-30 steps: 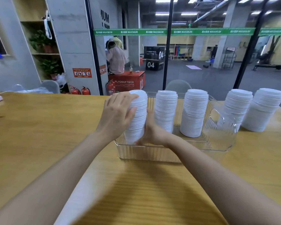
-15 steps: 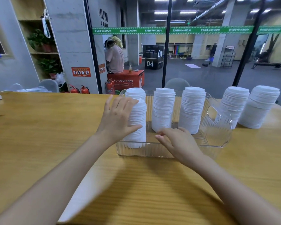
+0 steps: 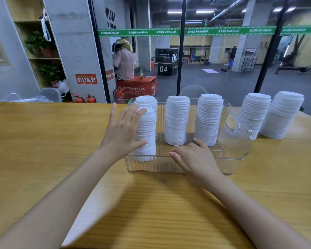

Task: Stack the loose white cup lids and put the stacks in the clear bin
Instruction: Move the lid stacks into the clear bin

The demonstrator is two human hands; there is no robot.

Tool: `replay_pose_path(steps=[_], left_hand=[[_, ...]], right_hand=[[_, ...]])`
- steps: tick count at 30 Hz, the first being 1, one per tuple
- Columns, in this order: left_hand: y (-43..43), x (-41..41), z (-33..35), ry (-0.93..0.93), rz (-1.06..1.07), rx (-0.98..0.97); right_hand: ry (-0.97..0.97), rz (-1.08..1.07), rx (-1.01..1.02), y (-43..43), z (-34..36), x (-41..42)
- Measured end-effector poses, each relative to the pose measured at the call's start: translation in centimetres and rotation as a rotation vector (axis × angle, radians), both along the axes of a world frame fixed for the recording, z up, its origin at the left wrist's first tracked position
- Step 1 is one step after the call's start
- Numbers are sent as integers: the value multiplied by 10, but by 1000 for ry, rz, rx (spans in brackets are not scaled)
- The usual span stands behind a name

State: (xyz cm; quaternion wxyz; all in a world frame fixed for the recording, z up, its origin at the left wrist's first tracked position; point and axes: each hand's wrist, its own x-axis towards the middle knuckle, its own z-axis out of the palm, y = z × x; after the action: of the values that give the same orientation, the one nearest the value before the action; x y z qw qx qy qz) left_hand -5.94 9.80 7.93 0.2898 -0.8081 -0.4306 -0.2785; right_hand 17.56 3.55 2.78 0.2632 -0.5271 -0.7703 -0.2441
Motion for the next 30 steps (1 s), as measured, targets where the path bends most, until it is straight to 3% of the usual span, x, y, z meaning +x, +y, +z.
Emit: replay_pose_path(steps=[7, 18, 30], left_hand=[[-11, 13, 1, -59, -79, 24], [-55, 119, -1, -102, -337, 32], [-99, 302, -25, -76, -673, -2]], right_hand=[[82, 28, -216, -14, 11, 14], [111, -54, 46, -76, 10, 91], [223, -379, 17, -122, -9, 241]])
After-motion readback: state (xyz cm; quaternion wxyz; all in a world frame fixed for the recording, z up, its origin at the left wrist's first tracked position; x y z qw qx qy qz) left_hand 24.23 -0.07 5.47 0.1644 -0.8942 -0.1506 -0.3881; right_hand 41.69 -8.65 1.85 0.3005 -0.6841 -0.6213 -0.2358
